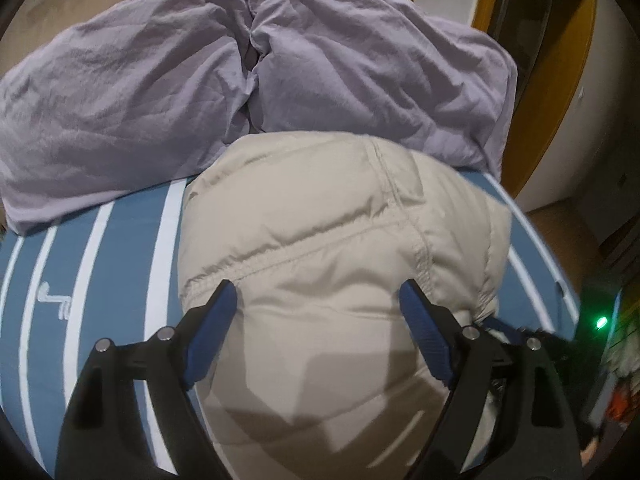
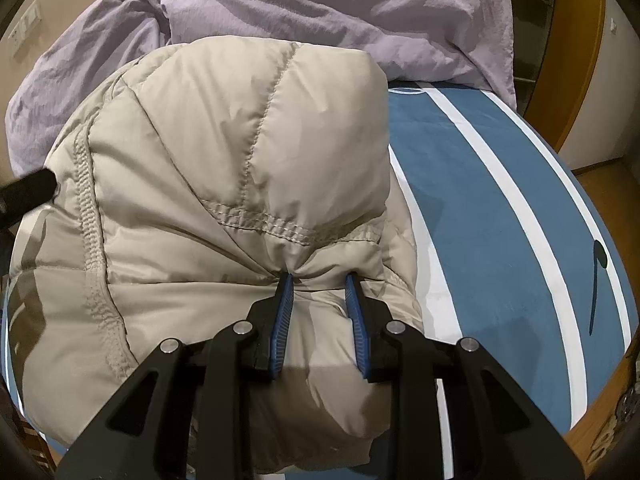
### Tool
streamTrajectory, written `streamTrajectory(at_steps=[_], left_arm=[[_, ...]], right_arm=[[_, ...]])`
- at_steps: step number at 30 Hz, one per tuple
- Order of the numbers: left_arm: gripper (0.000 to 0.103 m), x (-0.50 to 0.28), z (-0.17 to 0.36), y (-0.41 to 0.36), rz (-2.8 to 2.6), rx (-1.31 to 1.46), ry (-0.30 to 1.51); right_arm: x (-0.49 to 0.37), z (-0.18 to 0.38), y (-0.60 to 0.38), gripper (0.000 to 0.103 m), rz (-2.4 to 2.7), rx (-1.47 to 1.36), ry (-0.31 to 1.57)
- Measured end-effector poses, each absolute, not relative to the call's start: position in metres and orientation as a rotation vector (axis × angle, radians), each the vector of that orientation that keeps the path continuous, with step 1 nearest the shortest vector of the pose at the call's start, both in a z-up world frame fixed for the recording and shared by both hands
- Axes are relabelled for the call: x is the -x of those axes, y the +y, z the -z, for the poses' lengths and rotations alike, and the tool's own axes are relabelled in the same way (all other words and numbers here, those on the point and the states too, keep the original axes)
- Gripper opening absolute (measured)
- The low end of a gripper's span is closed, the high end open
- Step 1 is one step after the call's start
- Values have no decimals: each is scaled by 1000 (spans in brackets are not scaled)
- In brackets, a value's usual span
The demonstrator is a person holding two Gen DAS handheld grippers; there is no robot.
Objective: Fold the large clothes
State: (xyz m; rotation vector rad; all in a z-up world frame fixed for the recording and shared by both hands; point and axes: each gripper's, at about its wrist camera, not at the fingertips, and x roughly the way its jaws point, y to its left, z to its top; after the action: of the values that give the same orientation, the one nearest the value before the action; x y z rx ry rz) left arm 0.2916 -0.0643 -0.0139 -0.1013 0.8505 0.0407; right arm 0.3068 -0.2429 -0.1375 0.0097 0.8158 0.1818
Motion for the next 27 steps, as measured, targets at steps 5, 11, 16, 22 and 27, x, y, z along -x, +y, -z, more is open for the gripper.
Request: streamTrajectory(at_steps=[5,11,16,22,27], left_arm=[[88,-296,29,-75,-74,18,855],[91,-300,37,-69,-74,32,867],[91,-301,39,-68,-76,40,865],[92,-300,41,-68,-78,45,852],[92,-299,40,-67,-77,51,847]], right_arm=[[-307,134,-244,29,-186,-16,818],[-298,107,-258,38,-195,-67,773],[-302,69,-263,48,-216,-112,668],[-326,51,-237,48,-273,-76,629],[-348,59,-229,48,-263,-62,634]])
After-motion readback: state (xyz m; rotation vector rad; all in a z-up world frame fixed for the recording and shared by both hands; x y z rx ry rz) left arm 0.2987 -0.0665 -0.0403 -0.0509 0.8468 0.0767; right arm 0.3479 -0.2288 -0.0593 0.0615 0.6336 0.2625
